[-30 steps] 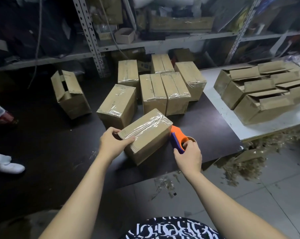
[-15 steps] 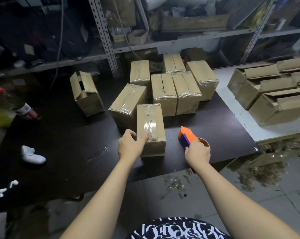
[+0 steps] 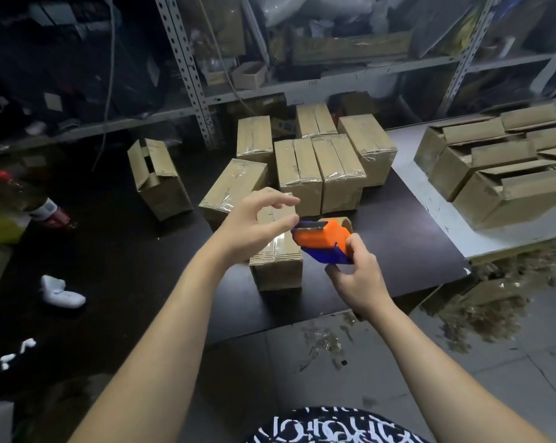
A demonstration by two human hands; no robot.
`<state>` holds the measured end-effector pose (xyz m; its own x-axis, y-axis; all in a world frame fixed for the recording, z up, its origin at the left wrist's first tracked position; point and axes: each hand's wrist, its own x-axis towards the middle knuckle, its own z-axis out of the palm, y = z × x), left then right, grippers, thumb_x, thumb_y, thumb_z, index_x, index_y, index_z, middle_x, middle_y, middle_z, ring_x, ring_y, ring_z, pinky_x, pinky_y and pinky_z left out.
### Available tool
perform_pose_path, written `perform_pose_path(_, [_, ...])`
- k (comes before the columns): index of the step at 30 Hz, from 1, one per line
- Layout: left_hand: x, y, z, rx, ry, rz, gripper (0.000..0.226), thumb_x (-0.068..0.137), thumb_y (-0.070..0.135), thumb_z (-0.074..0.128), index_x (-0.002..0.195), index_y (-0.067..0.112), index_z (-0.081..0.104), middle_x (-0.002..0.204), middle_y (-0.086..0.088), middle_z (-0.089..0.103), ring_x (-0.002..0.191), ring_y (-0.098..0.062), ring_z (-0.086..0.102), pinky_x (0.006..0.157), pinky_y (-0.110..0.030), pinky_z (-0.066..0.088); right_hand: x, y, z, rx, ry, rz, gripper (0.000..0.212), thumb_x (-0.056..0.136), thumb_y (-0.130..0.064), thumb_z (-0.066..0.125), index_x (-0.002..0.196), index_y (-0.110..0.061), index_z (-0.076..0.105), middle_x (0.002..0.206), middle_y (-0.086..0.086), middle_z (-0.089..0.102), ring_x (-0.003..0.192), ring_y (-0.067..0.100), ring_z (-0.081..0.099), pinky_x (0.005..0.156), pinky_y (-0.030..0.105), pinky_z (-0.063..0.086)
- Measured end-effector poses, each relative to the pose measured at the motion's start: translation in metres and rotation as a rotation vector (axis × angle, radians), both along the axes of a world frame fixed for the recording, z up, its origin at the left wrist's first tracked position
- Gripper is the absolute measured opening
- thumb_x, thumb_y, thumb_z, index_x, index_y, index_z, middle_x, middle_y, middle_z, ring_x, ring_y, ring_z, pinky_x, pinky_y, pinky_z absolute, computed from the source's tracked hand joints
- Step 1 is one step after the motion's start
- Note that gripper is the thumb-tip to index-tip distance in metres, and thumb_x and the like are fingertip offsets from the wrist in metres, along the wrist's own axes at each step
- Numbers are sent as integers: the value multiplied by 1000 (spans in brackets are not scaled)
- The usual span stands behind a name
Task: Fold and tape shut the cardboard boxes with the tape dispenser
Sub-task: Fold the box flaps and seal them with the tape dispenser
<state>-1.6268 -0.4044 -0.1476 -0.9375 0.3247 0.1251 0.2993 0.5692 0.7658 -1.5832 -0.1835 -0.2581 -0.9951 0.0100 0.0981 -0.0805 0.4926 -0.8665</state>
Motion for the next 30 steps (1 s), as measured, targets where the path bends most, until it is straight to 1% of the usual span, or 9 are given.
perform_pose_path(2, [1, 0, 11, 13, -109, -107, 27, 100, 35, 67, 125, 26, 72, 120, 13, 68, 108, -6, 59, 72, -15, 47, 2, -1, 8, -34, 58, 19, 34, 87, -7, 78, 104, -21, 51, 98, 1, 63, 86, 19, 62, 70, 34, 54])
perform_pose_path(5, [2, -4, 20, 114, -219, -202, 32, 96, 40, 68, 124, 25, 74, 115, 8, 74, 111, -17, 65, 87, -32, 57, 3, -1, 14, -38, 122, 66, 36, 86, -19, 77, 113, -13, 54, 107, 5, 67, 93, 22, 64, 78, 38, 57])
perform_pose_path(12, [10, -3, 28, 90, -72, -201, 10, 94, 23, 74, 92, 18, 82, 103, -1, 70, 88, -3, 63, 66, -16, 47, 6, -6, 14, 91, 227, 98, 35, 87, -15, 80, 102, -15, 48, 92, -2, 56, 81, 13, 55, 68, 25, 45])
perform_pose_path(16, [17, -5, 28, 22, -25, -203, 12, 99, 20, 69, 93, 18, 79, 102, 0, 70, 81, -3, 61, 58, -23, 44, 9, -8, 8, 102, 267, 73, 37, 84, -17, 82, 101, -15, 49, 91, -8, 52, 80, 13, 54, 68, 22, 45])
perform_pose_path(20, [25, -2, 26, 115, 30, -167, 13, 102, 19, 64, 97, 12, 74, 96, 0, 72, 84, -3, 65, 69, -13, 48, 9, -13, 10, 112, 394, 60, 43, 82, -40, 74, 107, -19, 46, 98, -6, 52, 83, 14, 52, 69, 21, 43])
perform_pose_path(23, [28, -4, 23, 193, 95, -214, 9, 98, 21, 69, 98, 14, 75, 102, 0, 74, 107, -23, 69, 87, -37, 57, 9, -15, 12, 146, 530, 27, 58, 85, -63, 68, 114, -19, 43, 101, 0, 60, 90, 14, 54, 73, 18, 44])
perform_pose_path(26, [33, -9, 19, 171, 204, -244, 8, 92, 15, 77, 98, 10, 77, 101, 0, 75, 104, -30, 70, 86, -56, 55, 5, -11, 8, 261, 659, -3, 59, 86, -66, 65, 109, -15, 47, 95, 10, 69, 84, 26, 64, 72, 29, 52])
perform_pose_path(28, [34, -10, 16, 160, 217, -217, 5, 91, 11, 77, 97, 10, 77, 97, 2, 75, 96, -26, 71, 79, -52, 56, 2, -7, 4, 334, 679, -3, 56, 87, -65, 64, 105, -13, 52, 91, 9, 71, 81, 29, 68, 71, 32, 53])
perform_pose_path(30, [36, -7, 12, 138, 233, -164, 3, 92, 10, 77, 95, 11, 77, 90, 9, 73, 85, -14, 68, 70, -35, 53, -1, -7, 0, 357, 654, 23, 59, 90, -67, 60, 101, -9, 57, 90, 8, 71, 78, 28, 68, 69, 30, 52])
